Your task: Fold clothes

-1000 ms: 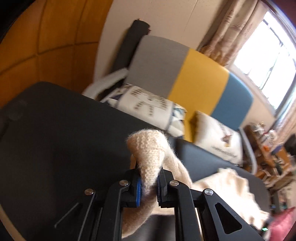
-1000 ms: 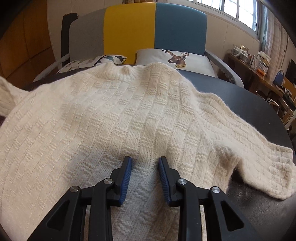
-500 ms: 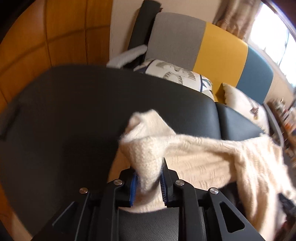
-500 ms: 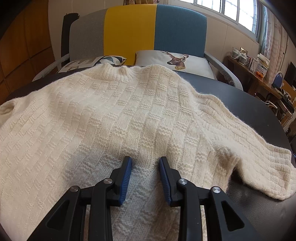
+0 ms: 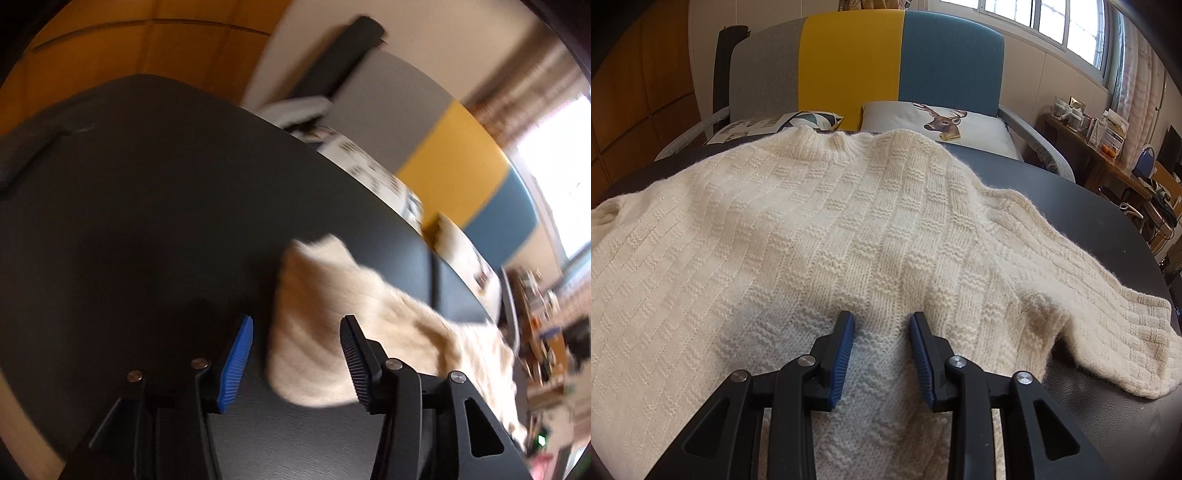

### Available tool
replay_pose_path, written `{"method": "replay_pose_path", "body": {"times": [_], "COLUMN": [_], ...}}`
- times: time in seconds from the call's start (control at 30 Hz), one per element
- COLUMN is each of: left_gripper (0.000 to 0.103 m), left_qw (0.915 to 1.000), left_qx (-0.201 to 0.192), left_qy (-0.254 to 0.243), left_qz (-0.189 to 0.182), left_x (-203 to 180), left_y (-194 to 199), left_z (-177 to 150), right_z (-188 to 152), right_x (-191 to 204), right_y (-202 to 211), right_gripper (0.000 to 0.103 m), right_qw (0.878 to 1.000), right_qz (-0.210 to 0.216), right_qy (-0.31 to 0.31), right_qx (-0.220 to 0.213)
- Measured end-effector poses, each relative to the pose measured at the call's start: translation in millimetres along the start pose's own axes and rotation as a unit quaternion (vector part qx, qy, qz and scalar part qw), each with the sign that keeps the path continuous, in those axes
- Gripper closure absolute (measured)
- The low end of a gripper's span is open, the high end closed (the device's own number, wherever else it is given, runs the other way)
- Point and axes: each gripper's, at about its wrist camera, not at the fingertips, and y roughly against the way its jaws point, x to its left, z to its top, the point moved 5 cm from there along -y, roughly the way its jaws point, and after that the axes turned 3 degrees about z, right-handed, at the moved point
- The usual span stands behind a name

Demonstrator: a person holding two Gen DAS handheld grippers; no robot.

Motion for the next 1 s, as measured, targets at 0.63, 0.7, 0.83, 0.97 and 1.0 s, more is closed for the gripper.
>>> {"method": "replay_pose_path", "body": {"times": [0.63, 0.7, 0.83, 0.97, 1.0], "left_gripper": [0.046, 0.046, 0.05, 0.092, 0.094], "left_qw": [0.9763, 0.9691, 0.9493, 0.9288, 0.9309], "left_qx": [0.141, 0.149, 0.13, 0.109, 0.097], "left_qy": [-0.112, -0.146, -0.238, -0.312, -0.313], "left_qz": [0.12, 0.132, 0.158, 0.168, 0.161], "left_x": [-75, -86, -112, -137, -143], "left_y": [-135, -141, -141, -134, -127], "left_z": [43, 40, 29, 19, 22], "right_z": [0, 0, 0, 0, 0], "right_x": [3, 3, 3, 3, 3], "right_y": [0, 0, 0, 0, 0], "right_gripper": [0.071, 0.071, 0.07, 0.07, 0.07], "right_qw": [1.0, 1.0, 1.0, 1.0, 1.0], "right_qz": [-0.019, -0.019, -0.016, -0.019, -0.02], "right_qy": [0.015, 0.015, 0.012, 0.015, 0.015], "right_qx": [-0.003, -0.003, -0.003, -0.003, -0.003]}}
